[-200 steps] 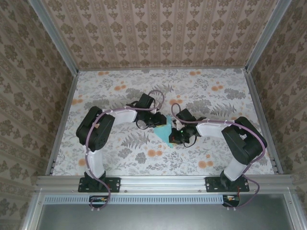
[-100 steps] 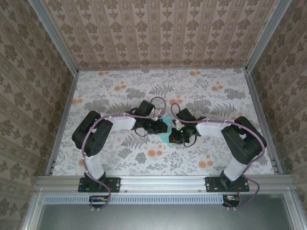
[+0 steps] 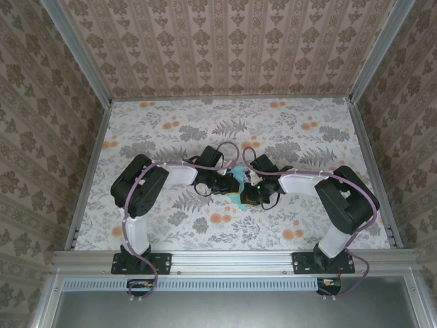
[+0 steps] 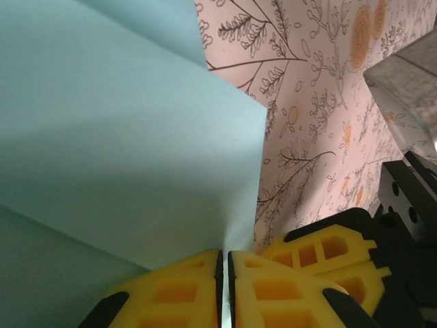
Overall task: Fold a paper plane with a square sheet of paper (fold left side to right side)
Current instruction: Fourth fold the wing at the center of the table.
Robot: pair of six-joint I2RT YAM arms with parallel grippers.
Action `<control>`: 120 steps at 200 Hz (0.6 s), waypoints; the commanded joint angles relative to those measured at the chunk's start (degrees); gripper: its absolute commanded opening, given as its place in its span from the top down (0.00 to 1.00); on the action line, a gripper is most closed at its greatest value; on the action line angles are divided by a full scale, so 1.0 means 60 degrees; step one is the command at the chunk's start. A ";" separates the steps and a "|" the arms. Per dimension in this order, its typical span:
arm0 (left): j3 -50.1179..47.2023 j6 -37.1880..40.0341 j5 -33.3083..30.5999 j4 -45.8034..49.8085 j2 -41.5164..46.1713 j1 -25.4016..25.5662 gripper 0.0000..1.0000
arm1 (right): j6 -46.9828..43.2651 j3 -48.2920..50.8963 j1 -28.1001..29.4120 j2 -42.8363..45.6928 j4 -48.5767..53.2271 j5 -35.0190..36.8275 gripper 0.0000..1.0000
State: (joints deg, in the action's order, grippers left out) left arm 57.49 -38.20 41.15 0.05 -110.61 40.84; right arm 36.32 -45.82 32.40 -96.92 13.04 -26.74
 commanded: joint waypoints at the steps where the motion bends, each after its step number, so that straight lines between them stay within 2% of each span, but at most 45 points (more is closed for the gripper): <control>1: 0.0259 0.0398 -0.0373 0.0386 -0.0253 -0.0060 0.88 | -0.0214 0.0342 -0.0006 -0.0677 0.1511 0.1289 1.00; 40: 0.0376 0.0550 -0.1002 0.0826 -0.0462 -0.0157 0.91 | -0.0323 0.0283 -0.0010 -0.0758 0.1674 0.1292 1.00; 120: 0.0521 0.0865 -0.1217 0.0769 -0.0566 -0.0561 0.94 | -0.0425 0.0340 -0.0010 -0.0705 0.1903 0.1316 1.00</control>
State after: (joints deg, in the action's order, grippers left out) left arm 59.46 -35.68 39.05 3.25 -111.77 39.53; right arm 34.68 -46.83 32.40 -97.47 14.79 -26.74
